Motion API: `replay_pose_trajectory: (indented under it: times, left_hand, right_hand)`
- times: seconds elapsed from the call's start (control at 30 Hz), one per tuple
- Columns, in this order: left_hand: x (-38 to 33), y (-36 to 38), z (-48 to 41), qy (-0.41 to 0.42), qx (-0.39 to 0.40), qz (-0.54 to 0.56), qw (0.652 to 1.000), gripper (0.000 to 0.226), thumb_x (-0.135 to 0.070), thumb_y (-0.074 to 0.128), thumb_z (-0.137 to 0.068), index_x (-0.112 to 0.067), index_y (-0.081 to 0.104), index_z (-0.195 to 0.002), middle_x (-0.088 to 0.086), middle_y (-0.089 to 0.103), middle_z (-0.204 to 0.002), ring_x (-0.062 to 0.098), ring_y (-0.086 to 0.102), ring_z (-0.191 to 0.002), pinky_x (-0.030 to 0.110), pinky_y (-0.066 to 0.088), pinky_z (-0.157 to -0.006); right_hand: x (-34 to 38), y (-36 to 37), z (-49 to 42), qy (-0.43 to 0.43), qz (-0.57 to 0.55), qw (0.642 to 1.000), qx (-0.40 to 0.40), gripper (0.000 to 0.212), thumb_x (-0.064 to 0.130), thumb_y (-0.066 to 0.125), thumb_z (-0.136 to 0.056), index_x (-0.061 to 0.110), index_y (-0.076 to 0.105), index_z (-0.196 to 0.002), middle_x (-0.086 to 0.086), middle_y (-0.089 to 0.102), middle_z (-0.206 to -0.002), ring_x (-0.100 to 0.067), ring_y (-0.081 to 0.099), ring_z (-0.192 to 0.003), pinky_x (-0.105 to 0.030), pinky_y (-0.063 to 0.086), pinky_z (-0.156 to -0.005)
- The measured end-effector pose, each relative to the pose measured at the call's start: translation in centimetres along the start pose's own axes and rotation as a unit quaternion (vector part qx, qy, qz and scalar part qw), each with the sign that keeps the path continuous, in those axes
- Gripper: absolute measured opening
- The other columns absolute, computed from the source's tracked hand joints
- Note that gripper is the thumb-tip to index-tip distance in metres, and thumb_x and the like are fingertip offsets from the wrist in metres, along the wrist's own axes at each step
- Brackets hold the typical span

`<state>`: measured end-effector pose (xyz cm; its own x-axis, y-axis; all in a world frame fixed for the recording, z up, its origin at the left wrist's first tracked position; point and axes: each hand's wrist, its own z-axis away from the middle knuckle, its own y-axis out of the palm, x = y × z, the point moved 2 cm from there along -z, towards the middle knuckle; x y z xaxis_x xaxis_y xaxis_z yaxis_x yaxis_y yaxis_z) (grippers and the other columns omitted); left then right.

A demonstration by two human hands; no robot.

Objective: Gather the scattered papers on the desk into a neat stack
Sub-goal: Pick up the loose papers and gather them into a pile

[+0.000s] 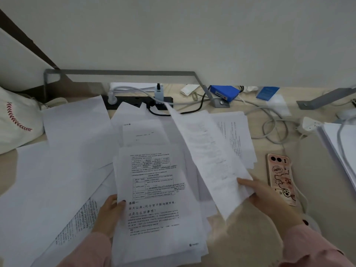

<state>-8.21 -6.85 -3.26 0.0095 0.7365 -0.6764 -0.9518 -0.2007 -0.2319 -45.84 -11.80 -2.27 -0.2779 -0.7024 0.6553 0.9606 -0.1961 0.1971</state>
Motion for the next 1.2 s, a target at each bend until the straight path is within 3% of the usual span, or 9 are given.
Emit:
replay_pose_trajectory:
  times: [0.13, 0.27, 0.5, 0.67, 0.8, 0.87, 1.03, 1.13, 1.2]
  left_hand:
    - [-0.1, -1.7, -0.1, 0.005, 0.017, -0.014, 1.0, 0.015, -0.01, 0.049, -0.093, -0.022, 0.058, -0.093, 0.007, 0.068, -0.093, 0.026, 0.064, -0.082, 0.033, 0.048, -0.068]
    - [0.1, -3.1, -0.1, 0.004, 0.029, -0.029, 0.999, 0.014, -0.012, 0.049, -0.093, -0.02, 0.059, -0.099, 0.009, 0.068, -0.098, 0.028, 0.064, -0.088, 0.033, 0.049, -0.073]
    - [0.1, -3.5, 0.5, 0.003, 0.013, -0.004, 1.0, 0.011, -0.026, 0.048, -0.094, -0.023, 0.059, -0.093, 0.007, 0.065, -0.101, 0.023, 0.06, -0.087, 0.031, 0.046, -0.073]
    - [-1.0, -2.2, 1.6, 0.049, 0.038, -0.037, 0.997, 0.026, -0.033, 0.06, -0.086, -0.018, 0.056, -0.107, -0.007, 0.065, -0.094, 0.008, 0.061, -0.083, 0.021, 0.045, -0.061]
    - [-0.8, -1.6, 1.7, 0.042, 0.051, -0.054, 0.996, 0.029, -0.035, 0.067, -0.08, -0.026, 0.055, -0.105, -0.005, 0.067, -0.097, 0.014, 0.066, -0.085, 0.021, 0.049, -0.057]
    - [-0.3, -1.6, 1.3, 0.038, 0.061, -0.088, 0.993, 0.029, -0.028, 0.066, -0.083, -0.026, 0.052, -0.109, -0.005, 0.066, -0.101, 0.015, 0.065, -0.088, 0.027, 0.051, -0.066]
    - [0.7, -1.8, 0.6, 0.041, 0.06, -0.113, 0.991, 0.024, -0.017, 0.055, -0.089, -0.022, 0.054, -0.113, -0.002, 0.065, -0.103, 0.015, 0.062, -0.091, 0.029, 0.049, -0.072]
    - [0.7, -1.9, 0.5, 0.048, 0.032, -0.079, 0.995, 0.016, -0.009, 0.05, -0.091, -0.023, 0.054, -0.097, -0.001, 0.062, -0.094, 0.013, 0.058, -0.082, 0.023, 0.044, -0.064]
    - [0.6, -2.2, 0.3, 0.048, 0.009, -0.064, 0.997, 0.013, -0.008, 0.047, -0.092, -0.019, 0.054, -0.093, 0.002, 0.061, -0.089, 0.015, 0.056, -0.077, 0.025, 0.042, -0.062]
  right_hand:
    - [-0.9, 1.8, 0.6, 0.009, 0.284, 0.958, 0.032, 0.024, 0.003, 0.063, -0.079, 0.017, 0.067, -0.098, 0.0, 0.073, -0.08, -0.01, 0.069, -0.067, -0.021, 0.052, -0.057]
    - [-0.1, 4.6, -0.8, -0.091, 0.552, 0.829, 0.004, 0.02, 0.002, 0.054, -0.083, 0.017, 0.066, -0.077, -0.003, 0.065, -0.084, -0.019, 0.06, -0.079, -0.025, 0.04, -0.064]
    - [1.2, 13.0, -2.0, -0.261, 0.697, 0.668, -0.005, 0.031, 0.012, 0.039, -0.096, 0.016, 0.063, -0.114, -0.008, 0.06, -0.112, -0.022, 0.053, -0.105, -0.027, 0.04, -0.078]
    - [0.7, 18.9, -2.0, -0.387, 0.668, 0.636, 0.014, 0.031, 0.006, 0.042, -0.092, 0.014, 0.067, -0.109, -0.008, 0.062, -0.106, -0.024, 0.052, -0.101, -0.028, 0.041, -0.077]
    - [-0.2, 22.0, -1.5, -0.478, 0.602, 0.639, 0.041, 0.023, 0.001, 0.056, -0.082, 0.011, 0.074, -0.09, -0.01, 0.067, -0.083, -0.03, 0.06, -0.079, -0.025, 0.039, -0.063]
    - [-0.5, 22.7, -1.3, -0.473, 0.574, 0.667, 0.046, 0.023, 0.008, 0.057, -0.087, 0.016, 0.071, -0.103, -0.006, 0.067, -0.096, -0.023, 0.058, -0.091, -0.022, 0.039, -0.07]
    - [0.4, 20.6, -2.2, -0.341, 0.462, 0.819, 0.009, 0.05, 0.023, 0.057, -0.09, 0.02, 0.041, -0.137, 0.005, 0.045, -0.128, -0.009, 0.041, -0.118, -0.018, 0.029, -0.098]
    - [1.1, 16.5, -3.8, -0.157, 0.269, 0.945, -0.103, 0.05, 0.014, 0.057, -0.089, 0.01, 0.039, -0.136, -0.006, 0.046, -0.123, -0.018, 0.046, -0.108, -0.026, 0.035, -0.091]
    - [1.0, 13.5, -4.5, -0.046, 0.137, 0.978, -0.154, 0.036, 0.009, 0.055, -0.088, 0.002, 0.049, -0.123, -0.008, 0.047, -0.107, -0.021, 0.046, -0.095, -0.03, 0.036, -0.083]
